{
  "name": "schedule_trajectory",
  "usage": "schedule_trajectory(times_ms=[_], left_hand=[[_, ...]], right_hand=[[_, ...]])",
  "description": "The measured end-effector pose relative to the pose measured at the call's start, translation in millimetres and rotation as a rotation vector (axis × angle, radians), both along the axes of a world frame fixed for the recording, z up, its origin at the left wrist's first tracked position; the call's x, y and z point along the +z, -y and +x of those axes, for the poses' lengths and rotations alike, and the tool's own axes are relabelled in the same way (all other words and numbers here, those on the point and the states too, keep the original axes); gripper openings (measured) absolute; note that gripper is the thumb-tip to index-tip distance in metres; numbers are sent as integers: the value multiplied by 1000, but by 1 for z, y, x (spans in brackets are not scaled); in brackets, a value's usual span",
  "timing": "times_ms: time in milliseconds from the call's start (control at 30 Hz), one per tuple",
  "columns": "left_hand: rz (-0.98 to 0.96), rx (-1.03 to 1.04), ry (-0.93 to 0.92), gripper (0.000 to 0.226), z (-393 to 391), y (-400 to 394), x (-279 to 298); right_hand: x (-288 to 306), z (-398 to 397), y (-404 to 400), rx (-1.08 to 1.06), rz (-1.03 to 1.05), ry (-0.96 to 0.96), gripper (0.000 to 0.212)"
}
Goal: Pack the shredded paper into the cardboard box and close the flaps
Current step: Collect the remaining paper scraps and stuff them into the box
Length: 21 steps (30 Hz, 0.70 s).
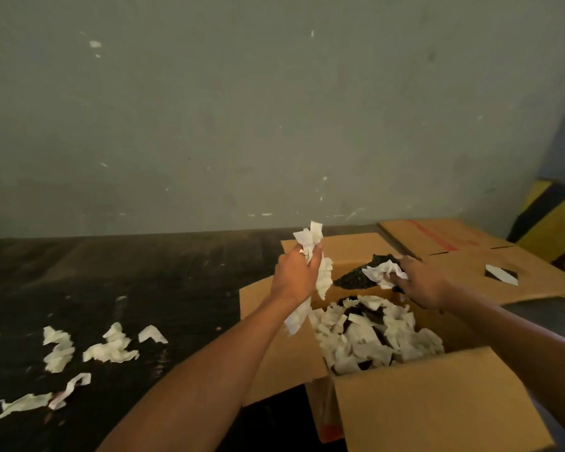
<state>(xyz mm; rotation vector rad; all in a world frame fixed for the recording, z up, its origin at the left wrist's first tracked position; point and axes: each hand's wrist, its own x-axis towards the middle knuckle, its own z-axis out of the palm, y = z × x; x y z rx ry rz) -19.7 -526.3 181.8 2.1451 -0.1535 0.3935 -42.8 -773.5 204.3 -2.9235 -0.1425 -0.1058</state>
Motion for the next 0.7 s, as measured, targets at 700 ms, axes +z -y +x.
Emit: schedule_trajectory(times_ms=[700], left_hand=[[303,-97,-839,118,102,85,-66]], right_hand=[[-73,126,51,186,405,-506,60]])
